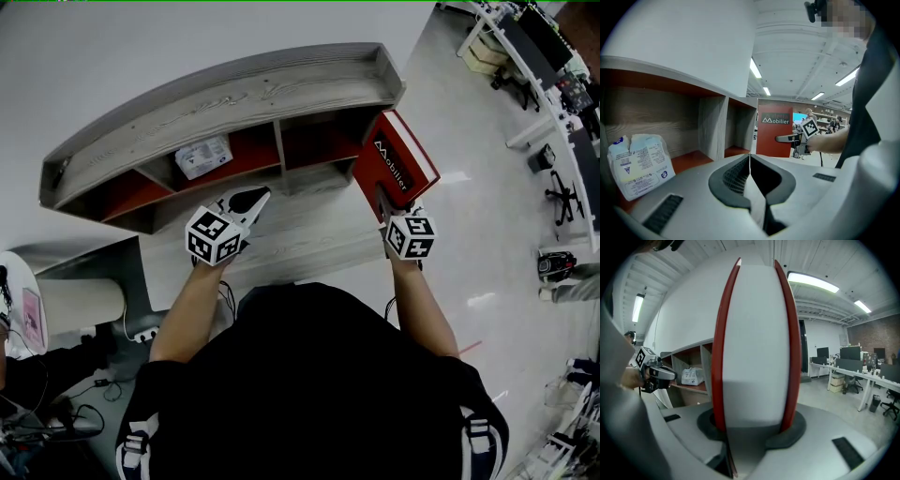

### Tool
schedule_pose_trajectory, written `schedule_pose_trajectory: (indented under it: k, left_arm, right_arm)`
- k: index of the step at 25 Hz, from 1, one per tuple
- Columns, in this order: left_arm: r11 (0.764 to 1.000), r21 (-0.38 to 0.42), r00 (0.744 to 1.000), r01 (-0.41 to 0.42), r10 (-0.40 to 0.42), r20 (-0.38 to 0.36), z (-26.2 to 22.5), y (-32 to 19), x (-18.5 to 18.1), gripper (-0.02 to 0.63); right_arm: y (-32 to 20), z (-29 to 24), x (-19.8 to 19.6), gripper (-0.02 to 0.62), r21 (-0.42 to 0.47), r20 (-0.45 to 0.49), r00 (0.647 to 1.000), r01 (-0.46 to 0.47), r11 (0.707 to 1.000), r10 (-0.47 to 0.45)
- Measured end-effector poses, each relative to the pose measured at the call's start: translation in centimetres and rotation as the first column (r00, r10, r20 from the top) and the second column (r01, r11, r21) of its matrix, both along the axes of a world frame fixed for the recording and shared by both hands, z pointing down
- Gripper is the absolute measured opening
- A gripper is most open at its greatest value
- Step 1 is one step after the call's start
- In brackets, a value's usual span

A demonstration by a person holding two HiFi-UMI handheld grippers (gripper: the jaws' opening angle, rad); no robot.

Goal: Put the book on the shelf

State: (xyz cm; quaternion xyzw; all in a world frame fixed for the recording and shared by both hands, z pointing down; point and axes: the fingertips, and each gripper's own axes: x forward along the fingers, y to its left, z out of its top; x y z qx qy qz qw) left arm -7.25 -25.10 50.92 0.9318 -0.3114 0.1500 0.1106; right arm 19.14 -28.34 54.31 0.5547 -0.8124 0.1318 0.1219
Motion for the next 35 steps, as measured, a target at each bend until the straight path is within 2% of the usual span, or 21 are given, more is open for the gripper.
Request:
schedule_pose_trajectory:
  k: [35]
  left_arm:
    - [0.999,-0.052,1.0,0.008,-0.007,0.015,2.2,-1.2,-1.8,0.023]
  right_arm:
    - [-4.4,1.8,-1.9,0.173,-0.008,-0.004,1.0,-0.023,1.0,0.023]
